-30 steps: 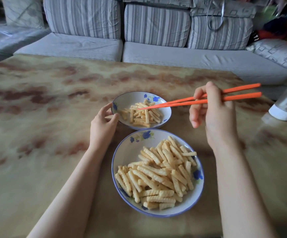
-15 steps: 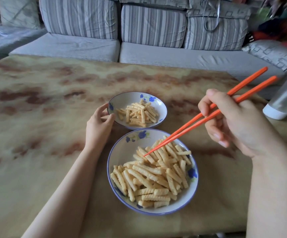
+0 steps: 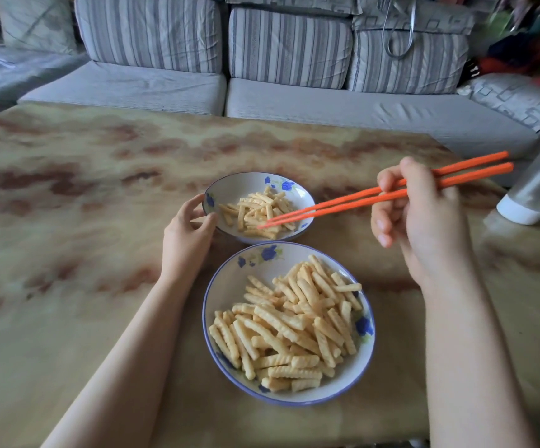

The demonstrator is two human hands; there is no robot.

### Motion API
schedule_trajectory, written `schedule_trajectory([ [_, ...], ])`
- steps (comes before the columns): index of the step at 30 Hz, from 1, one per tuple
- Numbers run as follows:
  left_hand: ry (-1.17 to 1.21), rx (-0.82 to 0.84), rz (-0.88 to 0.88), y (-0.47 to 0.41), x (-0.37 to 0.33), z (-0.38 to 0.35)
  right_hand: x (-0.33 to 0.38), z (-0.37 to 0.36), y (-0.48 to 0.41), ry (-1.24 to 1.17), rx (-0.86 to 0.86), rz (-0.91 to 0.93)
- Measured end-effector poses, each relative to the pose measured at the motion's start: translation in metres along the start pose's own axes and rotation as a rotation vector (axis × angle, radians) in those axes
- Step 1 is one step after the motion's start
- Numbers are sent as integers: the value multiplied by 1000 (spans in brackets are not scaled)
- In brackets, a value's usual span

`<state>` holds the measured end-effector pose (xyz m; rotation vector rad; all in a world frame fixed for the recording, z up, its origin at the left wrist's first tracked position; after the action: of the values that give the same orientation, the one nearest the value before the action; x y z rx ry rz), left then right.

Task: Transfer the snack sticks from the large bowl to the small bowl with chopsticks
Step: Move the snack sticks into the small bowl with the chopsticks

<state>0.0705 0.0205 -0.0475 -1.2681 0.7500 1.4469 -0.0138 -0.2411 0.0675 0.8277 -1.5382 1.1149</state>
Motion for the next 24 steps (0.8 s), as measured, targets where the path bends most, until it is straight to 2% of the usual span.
schedule_trajectory([
  [3,-2,-1,-3,1,-1,0,-10,-7,-2,-97,-94,4],
  [6,8,-2,-7,1,0,1,-18,-17,-3,-85,-124,22],
  [15,19,-1,-3,0,1,0,-24,-29,-2,20,-52,68],
  [19,14,0,-1,1,-1,1,-12,-18,-2,51,57,35],
  [24,31,4,12,1,0,1,0,-8,6,199,239,-9],
])
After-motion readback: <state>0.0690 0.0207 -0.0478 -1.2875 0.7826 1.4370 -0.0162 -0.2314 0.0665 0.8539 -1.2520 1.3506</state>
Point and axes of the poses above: each hand's wrist, its own y-axis away from the middle knuckle, its own z-axis out of the back of the hand, x = y × z, the point moved 5 cm from there along -y, towards the middle knuckle, and after that the axes turned 4 degrees about y, right-handed, at the moved point
